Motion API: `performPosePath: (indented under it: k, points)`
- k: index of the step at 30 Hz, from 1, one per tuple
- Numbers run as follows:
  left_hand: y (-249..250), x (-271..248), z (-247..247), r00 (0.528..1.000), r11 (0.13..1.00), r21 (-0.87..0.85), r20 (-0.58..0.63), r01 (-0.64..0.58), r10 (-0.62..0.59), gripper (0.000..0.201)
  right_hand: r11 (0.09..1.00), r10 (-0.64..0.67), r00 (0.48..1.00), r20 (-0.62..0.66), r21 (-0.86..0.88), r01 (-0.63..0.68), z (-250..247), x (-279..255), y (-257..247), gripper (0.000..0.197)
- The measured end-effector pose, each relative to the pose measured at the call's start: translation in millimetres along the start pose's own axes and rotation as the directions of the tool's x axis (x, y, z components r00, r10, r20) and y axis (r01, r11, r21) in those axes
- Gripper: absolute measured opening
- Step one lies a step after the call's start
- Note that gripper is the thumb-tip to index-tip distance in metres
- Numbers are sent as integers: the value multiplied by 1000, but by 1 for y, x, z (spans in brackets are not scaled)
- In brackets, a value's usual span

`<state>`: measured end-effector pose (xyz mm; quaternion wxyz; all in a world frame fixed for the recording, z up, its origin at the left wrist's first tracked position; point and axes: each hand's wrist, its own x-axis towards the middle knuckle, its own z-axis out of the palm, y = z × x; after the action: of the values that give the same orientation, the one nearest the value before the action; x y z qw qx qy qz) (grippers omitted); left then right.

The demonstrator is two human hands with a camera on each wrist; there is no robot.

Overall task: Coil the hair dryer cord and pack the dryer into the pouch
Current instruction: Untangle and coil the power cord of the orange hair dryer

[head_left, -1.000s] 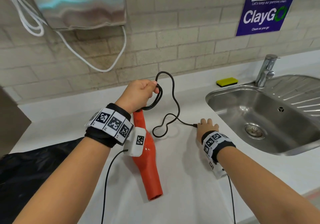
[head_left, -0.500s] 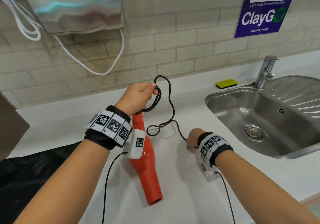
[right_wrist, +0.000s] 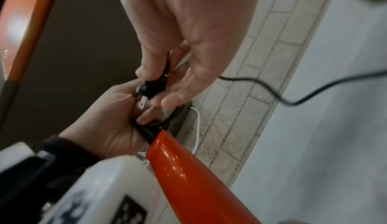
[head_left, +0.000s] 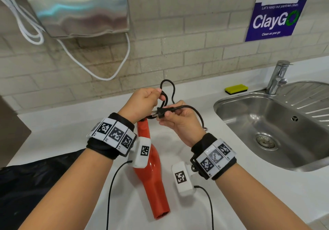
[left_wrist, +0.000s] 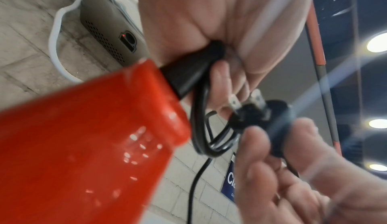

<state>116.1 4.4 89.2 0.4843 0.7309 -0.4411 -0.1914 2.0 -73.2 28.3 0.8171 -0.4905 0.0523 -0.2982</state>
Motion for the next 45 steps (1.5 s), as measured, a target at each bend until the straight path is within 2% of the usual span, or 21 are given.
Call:
performPosePath:
  k: [4, 9, 13, 17, 21, 22, 23, 25, 28, 31, 34, 36, 37, 38, 39, 40, 41, 42, 43, 44, 45]
  points:
    - [1, -1, 0, 1000, 997, -82, 7, -6, 6, 37, 947, -230, 964, -132, -261, 190, 5, 6, 9, 28]
    - [5, -5, 2, 998, 998, -53, 39, -44, 47, 34, 892, -380, 899, -216, -341, 295, 16, 14, 13, 35]
    - [6, -6, 0, 993, 988, -149, 107, -30, 46, 31, 910, -359, 912, -197, -289, 296, 22, 24, 13, 41]
    - [8, -11, 4, 980, 977, -210, 192, -18, 60, 29, 841, -378, 908, -180, -476, 256, 25, 32, 14, 42]
    - [8, -10, 6, 995, 983, -177, 80, -41, 56, 28, 827, -219, 963, -156, -553, 99, 24, 33, 13, 27]
    - [8, -10, 6, 998, 983, -177, 42, -44, 52, 28, 792, -196, 972, -127, -605, 81, 23, 30, 15, 17]
    - [8, -10, 5, 999, 983, -177, 9, -51, 53, 27, 743, -186, 979, -80, -663, 87, 21, 26, 17, 7]
    - [5, -9, 3, 997, 988, -137, -48, -72, 66, 27, 656, -171, 985, 34, -742, 139, 16, 17, 25, 19]
    - [-2, -7, -2, 988, 994, -35, -119, -103, 98, 27, 481, 19, 996, 88, -874, 68, -1, 5, 35, 26]
    - [-6, -7, -8, 984, 996, -17, -153, -91, 87, 27, 256, 170, 979, -109, -955, -151, -29, 7, 44, 28]
    - [-7, -7, -10, 984, 995, -50, -160, -86, 77, 27, -7, 251, 913, -320, -944, -329, -54, 18, 50, 28]
    - [-7, -7, -8, 982, 993, -75, -169, -95, 82, 27, -282, 352, 845, -402, -906, -314, -70, 21, 56, 31]
    - [-7, -8, -8, 981, 991, -85, -176, -102, 85, 27, -409, 419, 805, -421, -879, -246, -78, 21, 60, 32]
    - [-8, -8, -8, 979, 990, -91, -184, -104, 86, 27, -510, 472, 770, -430, -845, -159, -83, 18, 63, 32]
    - [-9, -9, -9, 978, 990, -93, -191, -104, 85, 26, -564, 491, 754, -436, -819, -106, -86, 17, 65, 31]
    - [-10, -9, -10, 977, 990, -97, -196, -105, 85, 26, -574, 488, 750, -446, -811, -109, -83, 16, 63, 32]
    - [-11, -9, -11, 977, 989, -102, -196, -109, 87, 26, -552, 464, 772, -435, -823, -132, -79, 17, 61, 34]
    - [-12, -9, -12, 977, 988, -107, -192, -114, 92, 26, -457, 400, 821, -409, -865, -208, -73, 18, 55, 37]
    - [-12, -9, -12, 978, 987, -107, -186, -120, 98, 26, -293, 327, 878, -349, -921, -257, -64, 20, 48, 41]
    - [-12, -9, -11, 979, 986, -107, -177, -125, 105, 26, -66, 278, 921, -273, -962, -266, -53, 20, 42, 45]
    - [-11, -9, -10, 980, 986, -108, -167, -129, 110, 26, 160, 247, 954, -171, -964, -214, -37, 20, 35, 49]
